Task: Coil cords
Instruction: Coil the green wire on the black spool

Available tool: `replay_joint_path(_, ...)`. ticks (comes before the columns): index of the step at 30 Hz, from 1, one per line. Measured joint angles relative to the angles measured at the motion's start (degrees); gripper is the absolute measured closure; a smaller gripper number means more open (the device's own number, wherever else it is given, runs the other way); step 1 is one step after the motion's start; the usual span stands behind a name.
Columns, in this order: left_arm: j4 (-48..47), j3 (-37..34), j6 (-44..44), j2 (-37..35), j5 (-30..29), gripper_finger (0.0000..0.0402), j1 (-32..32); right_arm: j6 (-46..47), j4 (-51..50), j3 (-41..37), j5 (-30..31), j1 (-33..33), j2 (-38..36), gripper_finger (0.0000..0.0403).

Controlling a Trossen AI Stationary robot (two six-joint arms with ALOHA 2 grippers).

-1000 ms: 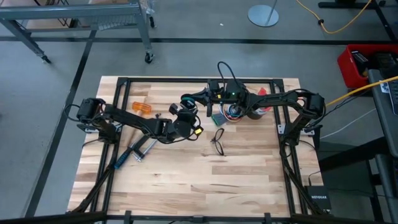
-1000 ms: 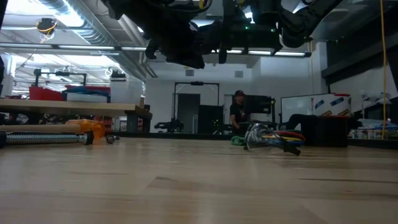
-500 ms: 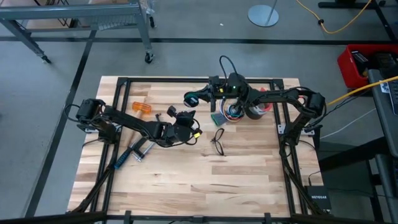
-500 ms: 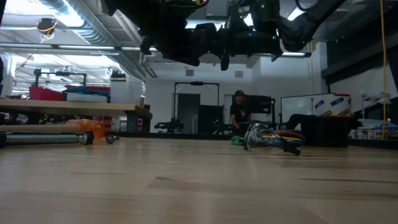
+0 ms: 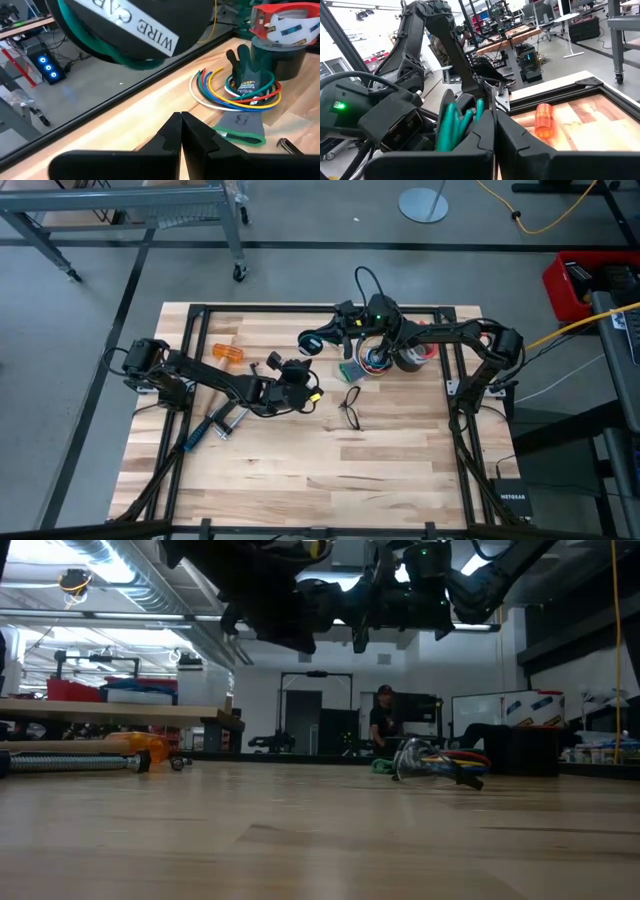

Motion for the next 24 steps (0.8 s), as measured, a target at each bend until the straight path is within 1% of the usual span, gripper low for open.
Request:
replay_joint_path(3, -0.44, 0.00, -1.68, 0.00, 0.03, 0.0399, 0.00, -0.66, -0.07, 0.00, 0.03, -0.03, 0.00, 0.0400)
replay_joint_path(9, -0.44, 0.00, -10.79, 0.00, 1.02, 0.0398, 0.00, -2.16, 0.64, 0.00, 2.91, -0.03, 0.02, 0.0400)
replay_joint_path(12, -0.44, 0.00, -10.94, -0.02, 3.42, 0.0398, 0.00, -2.90, 1.71, 0.00, 3.81, 0.01, 0.02, 0.0400)
replay_joint_path(20, -0.41, 0.02, -10.86, -0.02, 7.88, 0.0398, 1.45, -2.10, 7.68, 0.00, 3.76, 0.03, 0.02, 0.0400)
replay_joint_path(24, -0.36, 0.02, -10.48, -0.02, 8.33, 0.0398, 3.05, -1.69, 8.93, 0.00, 3.77, 0.03, 0.02, 0.0400)
